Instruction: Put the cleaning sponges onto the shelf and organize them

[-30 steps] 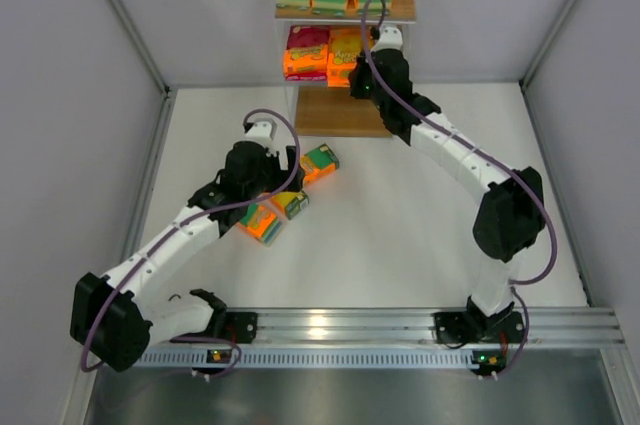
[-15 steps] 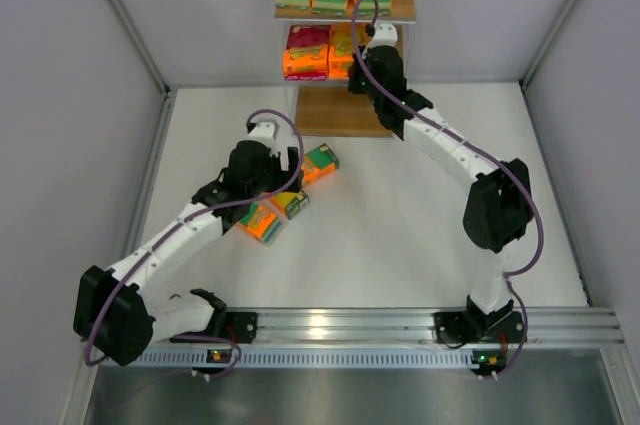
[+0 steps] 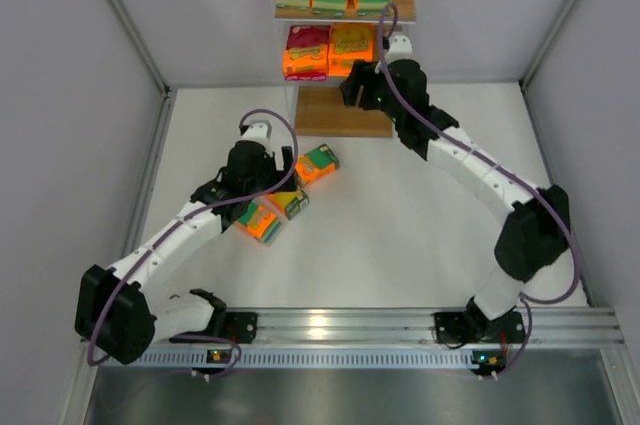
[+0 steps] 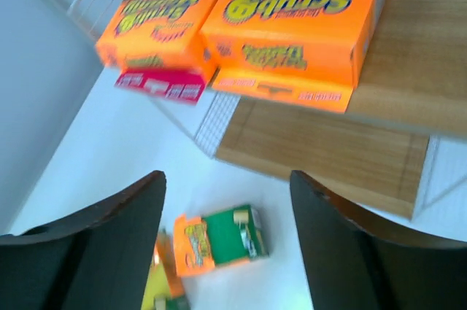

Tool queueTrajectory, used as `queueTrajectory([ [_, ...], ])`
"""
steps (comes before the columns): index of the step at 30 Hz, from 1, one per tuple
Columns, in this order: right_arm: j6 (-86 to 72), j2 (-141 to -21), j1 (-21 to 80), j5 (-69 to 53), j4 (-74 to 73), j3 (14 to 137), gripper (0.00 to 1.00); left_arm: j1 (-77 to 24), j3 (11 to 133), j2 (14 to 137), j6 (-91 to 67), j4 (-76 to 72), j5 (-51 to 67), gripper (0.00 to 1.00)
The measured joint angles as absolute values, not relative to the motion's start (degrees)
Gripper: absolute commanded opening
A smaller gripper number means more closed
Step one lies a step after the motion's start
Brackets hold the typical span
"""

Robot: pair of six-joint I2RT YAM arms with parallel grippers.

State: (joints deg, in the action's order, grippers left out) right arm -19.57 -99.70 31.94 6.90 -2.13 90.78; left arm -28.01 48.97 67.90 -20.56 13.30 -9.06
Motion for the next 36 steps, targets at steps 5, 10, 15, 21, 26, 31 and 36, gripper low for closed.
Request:
queueTrajectory([
  [5, -20.14, -85.14, 36.51, 5.13, -2.35, 76.99, 0.98, -24.38, 48.99, 68.16, -25.76, 17.78, -10.66, 0.98],
  [10, -23.35, -79.07, 45.78, 4.73, -1.32, 64.31, 0.99, -17.41, 48.84, 68.49, -30.28, 21.58, -9.26, 0.98],
  [15, -25.54, -85.41, 47.55, 4.8, -2.7, 58.46, 1.0, -15.0, 47.48, 68.36, -34.09, 23.29, -8.49, 0.98],
  [21, -21.98, -95.57, 51.51, 0.95, -2.42, 63.37, 1.0, -13.91, 46.37, 64.73, -40.14, 30.35, -13.76, 0.98],
  [26, -18.37, -100.05, 55.55, -5.06, 0.71, 69.04, 0.99, -12.36, 43.53, 58.41, -47.42, 37.56, -19.86, 0.98],
  [31, -13.54, -105.58, 58.81, -9.45, 2.83, 76.36, 0.99, -8.36, 40.82, 51.75, -51.0, 42.74, -22.39, 0.98],
  [36, -10.48, -113.25, 63.05, -6.5, 2.11, 85.1, 0.99, 2.74, 39.75, 51.18, -50.89, 44.23, -20.32, 0.98],
])
